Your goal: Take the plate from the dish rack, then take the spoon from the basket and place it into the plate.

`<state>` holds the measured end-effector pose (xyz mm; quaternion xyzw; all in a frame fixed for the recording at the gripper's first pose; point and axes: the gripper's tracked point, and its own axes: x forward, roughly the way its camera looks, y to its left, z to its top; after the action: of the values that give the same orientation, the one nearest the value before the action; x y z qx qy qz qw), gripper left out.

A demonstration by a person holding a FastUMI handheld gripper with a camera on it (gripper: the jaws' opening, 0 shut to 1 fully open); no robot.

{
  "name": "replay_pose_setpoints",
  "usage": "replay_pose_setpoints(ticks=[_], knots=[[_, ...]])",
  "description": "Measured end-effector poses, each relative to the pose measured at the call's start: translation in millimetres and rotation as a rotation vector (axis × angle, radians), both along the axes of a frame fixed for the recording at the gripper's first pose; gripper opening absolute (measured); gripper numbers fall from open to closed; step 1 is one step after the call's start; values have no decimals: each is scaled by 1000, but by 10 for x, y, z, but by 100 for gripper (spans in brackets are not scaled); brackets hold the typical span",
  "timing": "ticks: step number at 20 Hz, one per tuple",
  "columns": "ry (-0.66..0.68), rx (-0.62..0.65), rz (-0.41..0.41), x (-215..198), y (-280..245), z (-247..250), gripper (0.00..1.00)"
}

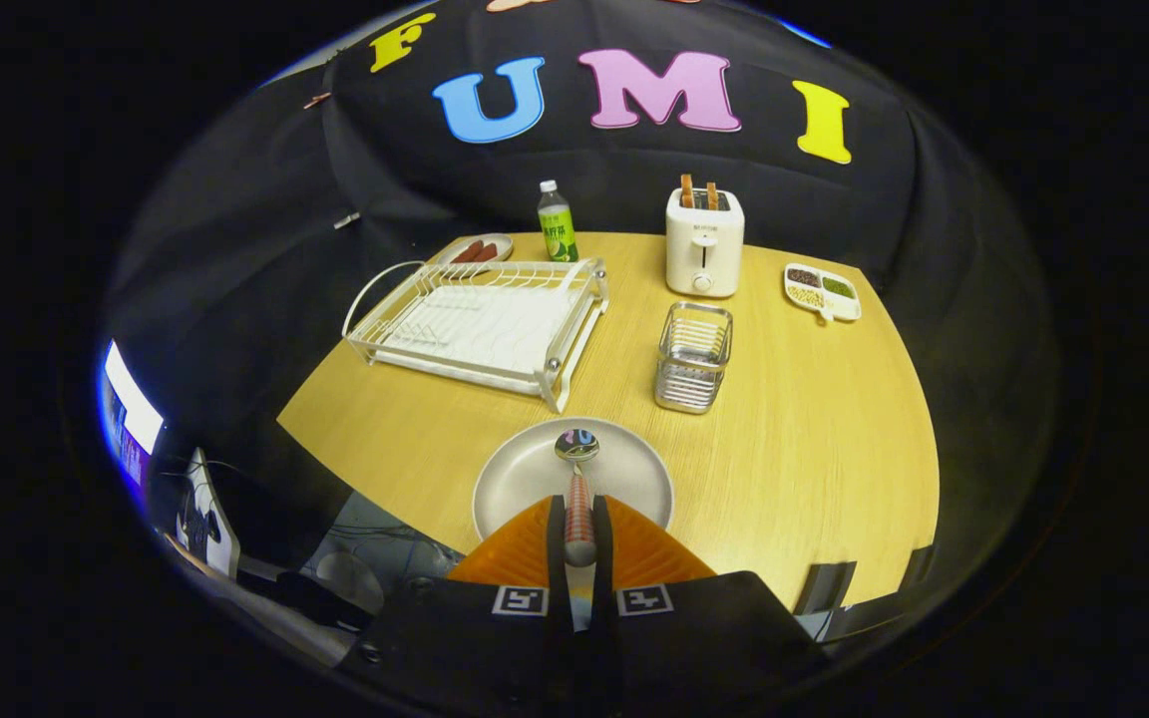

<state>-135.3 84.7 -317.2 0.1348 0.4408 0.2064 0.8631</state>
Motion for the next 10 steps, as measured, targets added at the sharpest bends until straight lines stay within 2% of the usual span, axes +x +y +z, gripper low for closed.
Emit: replay_pose_setpoints(ticks=[10], knots=[[63, -49, 17, 6, 245, -444, 10]])
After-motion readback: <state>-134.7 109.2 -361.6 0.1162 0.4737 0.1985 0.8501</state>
